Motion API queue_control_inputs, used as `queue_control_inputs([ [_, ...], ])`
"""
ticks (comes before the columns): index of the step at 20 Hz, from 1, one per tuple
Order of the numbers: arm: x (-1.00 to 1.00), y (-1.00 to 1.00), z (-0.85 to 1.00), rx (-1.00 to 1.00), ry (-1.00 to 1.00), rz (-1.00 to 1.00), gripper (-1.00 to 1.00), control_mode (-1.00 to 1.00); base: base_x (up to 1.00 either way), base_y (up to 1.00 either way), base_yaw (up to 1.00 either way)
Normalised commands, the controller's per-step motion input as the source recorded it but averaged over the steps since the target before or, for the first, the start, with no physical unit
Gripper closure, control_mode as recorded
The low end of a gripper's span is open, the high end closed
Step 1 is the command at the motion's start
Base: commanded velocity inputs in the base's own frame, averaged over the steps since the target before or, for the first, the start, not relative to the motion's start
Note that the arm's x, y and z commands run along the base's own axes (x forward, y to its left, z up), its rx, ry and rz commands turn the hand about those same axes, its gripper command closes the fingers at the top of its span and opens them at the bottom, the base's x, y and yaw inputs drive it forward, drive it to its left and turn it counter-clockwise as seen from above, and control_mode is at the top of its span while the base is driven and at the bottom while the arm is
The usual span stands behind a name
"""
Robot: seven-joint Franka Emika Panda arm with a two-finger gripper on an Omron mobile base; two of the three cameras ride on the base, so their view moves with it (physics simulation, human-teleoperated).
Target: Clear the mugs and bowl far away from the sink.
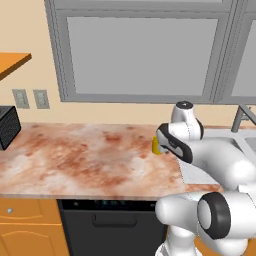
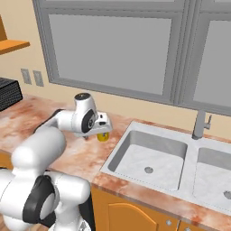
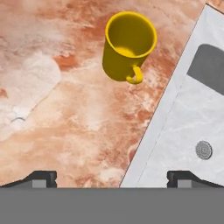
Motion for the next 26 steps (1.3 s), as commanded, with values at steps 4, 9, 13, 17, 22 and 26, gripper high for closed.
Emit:
queue_control_inputs([
  [4, 0.29, 0.0, -0.14, 0.04, 0.0, 0.0, -1.0, -1.0, 0.0, 0.0, 0.0],
  [9, 0.24, 0.0, -0.15, 0.06, 0.0, 0.0, -1.0, -1.0, 0.0, 0.0, 0.0],
  [13, 0.25, 0.0, -0.18, 0.05, 0.0, 0.0, -1.0, -1.0, 0.0, 0.0, 0.0],
  [17, 0.25, 0.0, -0.16, 0.01, 0.0, 0.0, -1.0, -1.0, 0.0, 0.0, 0.0],
  [22, 0.19, -0.04, -0.14, 0.0, 0.0, 0.0, -1.0, -1.0, 0.0, 0.0, 0.0],
  [26, 0.12, -0.08, -0.16, 0.0, 0.0, 0.0, -1.0, -1.0, 0.0, 0.0, 0.0],
])
